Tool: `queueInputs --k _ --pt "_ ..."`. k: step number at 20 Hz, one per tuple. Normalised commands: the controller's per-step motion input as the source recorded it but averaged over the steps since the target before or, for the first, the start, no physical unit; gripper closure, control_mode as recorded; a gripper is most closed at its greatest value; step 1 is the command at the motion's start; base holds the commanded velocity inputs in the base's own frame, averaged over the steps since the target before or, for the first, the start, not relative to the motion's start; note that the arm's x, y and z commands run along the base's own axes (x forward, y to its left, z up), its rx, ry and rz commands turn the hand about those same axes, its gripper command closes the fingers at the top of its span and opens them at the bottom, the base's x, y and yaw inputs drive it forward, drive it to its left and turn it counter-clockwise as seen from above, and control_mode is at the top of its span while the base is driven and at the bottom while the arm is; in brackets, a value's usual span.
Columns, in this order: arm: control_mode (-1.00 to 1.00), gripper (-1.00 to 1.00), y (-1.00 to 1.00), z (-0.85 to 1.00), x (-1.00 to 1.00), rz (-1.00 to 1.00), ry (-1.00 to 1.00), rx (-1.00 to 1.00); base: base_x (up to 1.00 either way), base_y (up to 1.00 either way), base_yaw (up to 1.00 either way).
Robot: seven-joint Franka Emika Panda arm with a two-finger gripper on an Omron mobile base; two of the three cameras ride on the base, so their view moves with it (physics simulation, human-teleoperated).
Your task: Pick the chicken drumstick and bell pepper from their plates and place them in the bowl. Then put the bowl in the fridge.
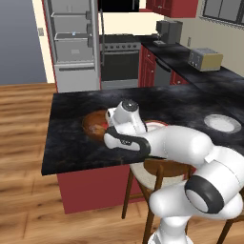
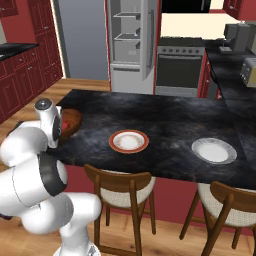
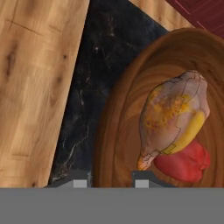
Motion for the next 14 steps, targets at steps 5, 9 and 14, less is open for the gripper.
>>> queueInputs --k 5,9,14 --pt "-1.00 1.00 0.00 0.02 -0.06 0.00 -0.02 0.00 0.00 0.00 0.00" --pt "-1.00 1.00 0.00 0.00 0.00 0.00 0.00 0.00 0.00 0.00 0.00" --pt "1.00 1.00 0.00 0.00 0.00 0.00 0.00 0.00 0.00 0.00 0.00"
